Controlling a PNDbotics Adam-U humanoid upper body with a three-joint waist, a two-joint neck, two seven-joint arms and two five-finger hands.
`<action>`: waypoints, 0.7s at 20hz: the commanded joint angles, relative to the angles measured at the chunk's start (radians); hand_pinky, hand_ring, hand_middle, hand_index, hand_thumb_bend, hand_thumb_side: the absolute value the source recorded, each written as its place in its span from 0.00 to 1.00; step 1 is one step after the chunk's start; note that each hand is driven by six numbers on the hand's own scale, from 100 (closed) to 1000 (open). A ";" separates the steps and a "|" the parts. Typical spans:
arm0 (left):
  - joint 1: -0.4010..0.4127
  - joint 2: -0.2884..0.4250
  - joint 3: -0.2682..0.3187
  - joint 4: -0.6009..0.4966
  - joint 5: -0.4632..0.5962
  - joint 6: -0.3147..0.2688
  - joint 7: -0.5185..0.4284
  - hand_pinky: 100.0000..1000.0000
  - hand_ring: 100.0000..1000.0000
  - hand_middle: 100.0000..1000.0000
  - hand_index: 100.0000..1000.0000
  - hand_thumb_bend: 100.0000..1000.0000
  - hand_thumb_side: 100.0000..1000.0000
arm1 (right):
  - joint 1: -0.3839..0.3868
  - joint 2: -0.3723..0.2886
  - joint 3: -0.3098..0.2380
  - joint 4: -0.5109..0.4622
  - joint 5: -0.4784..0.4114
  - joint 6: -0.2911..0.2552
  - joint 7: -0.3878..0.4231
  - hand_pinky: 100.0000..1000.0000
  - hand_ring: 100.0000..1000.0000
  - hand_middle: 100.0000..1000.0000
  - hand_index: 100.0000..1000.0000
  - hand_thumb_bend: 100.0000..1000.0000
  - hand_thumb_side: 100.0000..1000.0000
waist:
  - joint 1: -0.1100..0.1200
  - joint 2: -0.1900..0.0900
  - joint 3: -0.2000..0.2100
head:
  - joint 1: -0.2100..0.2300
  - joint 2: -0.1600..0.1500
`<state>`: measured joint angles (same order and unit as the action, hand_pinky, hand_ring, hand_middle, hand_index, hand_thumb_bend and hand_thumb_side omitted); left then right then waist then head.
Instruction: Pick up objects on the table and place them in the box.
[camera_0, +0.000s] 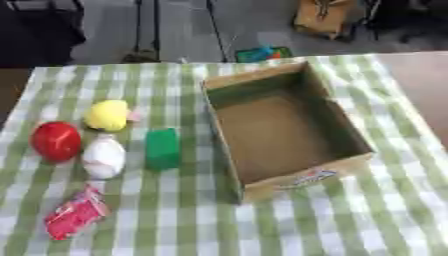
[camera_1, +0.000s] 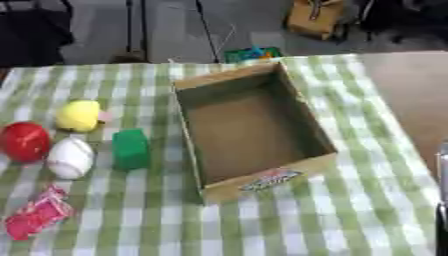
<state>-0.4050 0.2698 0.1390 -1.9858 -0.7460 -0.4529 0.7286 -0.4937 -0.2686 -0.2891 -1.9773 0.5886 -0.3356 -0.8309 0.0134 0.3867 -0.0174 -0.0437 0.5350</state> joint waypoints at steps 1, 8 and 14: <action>-0.004 0.011 -0.002 -0.014 0.006 -0.063 0.058 0.75 0.75 0.81 0.85 0.29 1.00 | -0.011 -0.014 -0.004 -0.023 0.002 -0.004 -0.010 0.53 0.67 0.62 0.72 0.00 0.89 | -0.001 -0.023 0.000 | 0.001 -0.010; 0.027 0.074 -0.044 -0.014 0.168 0.002 -0.134 0.86 0.84 0.90 0.92 0.20 1.00 | -0.008 -0.015 -0.003 -0.023 0.000 -0.004 -0.010 0.53 0.67 0.62 0.71 0.00 0.89 | 0.002 -0.028 0.007 | 0.009 0.005; 0.115 0.254 -0.046 -0.014 0.326 0.061 -0.354 1.00 0.96 0.92 0.95 0.07 1.00 | 0.000 -0.019 0.000 -0.023 0.000 -0.003 -0.008 0.53 0.67 0.61 0.71 0.00 0.89 | 0.012 -0.038 0.017 | 0.005 0.015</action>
<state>-0.2880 0.4612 0.0891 -1.9858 -0.4432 -0.4027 0.4134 -0.4881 -0.2686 -0.2888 -1.9773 0.5883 -0.3318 -0.8299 0.0258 0.3741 0.0000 -0.0383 0.5443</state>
